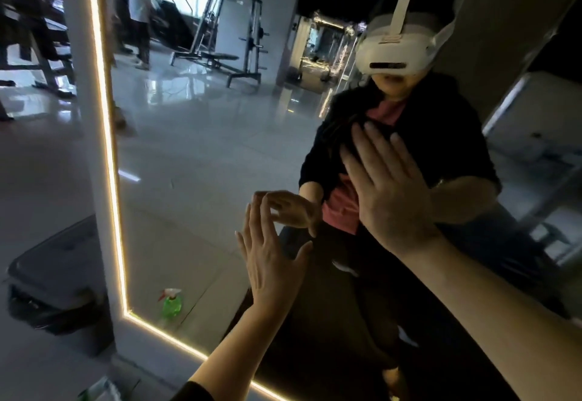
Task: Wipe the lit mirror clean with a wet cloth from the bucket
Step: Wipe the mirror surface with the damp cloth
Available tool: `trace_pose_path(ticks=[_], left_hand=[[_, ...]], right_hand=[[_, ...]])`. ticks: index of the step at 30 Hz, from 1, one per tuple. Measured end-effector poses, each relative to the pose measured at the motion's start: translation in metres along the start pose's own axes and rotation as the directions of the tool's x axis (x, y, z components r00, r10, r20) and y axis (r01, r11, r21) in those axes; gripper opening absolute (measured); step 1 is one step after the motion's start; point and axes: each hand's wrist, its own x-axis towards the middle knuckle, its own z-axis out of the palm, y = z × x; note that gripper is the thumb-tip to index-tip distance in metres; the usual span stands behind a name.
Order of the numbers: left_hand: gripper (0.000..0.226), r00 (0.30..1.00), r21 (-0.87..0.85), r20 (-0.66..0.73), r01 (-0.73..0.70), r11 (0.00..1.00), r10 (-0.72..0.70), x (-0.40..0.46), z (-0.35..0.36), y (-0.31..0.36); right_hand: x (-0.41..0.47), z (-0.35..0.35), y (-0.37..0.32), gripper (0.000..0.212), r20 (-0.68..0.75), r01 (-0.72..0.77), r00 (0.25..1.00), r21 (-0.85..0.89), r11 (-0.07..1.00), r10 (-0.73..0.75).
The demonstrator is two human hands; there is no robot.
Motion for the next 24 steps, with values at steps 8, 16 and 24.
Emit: trace_pose_path(ticks=[8,16,24], left_hand=[[0.105,1.0,0.002,-0.012,0.018,1.0,-0.018,-0.006,0.016,0.014],[0.102,0.999,-0.064,0.003,-0.038,0.997,0.038,-0.022,0.035,0.043],[0.091,0.994,-0.064,0.026,-0.107,0.992,0.108,-0.04,0.048,0.058]], right_hand=[[-0.073,0.005,-0.004,0.046,0.191,0.325,0.927,0.022,0.946,-0.323],[-0.085,-0.006,0.026,0.037,0.055,0.045,0.997,0.018,0.999,-0.046],[-0.119,-0.022,0.058,0.039,0.103,0.043,0.994,-0.01,0.999,-0.041]])
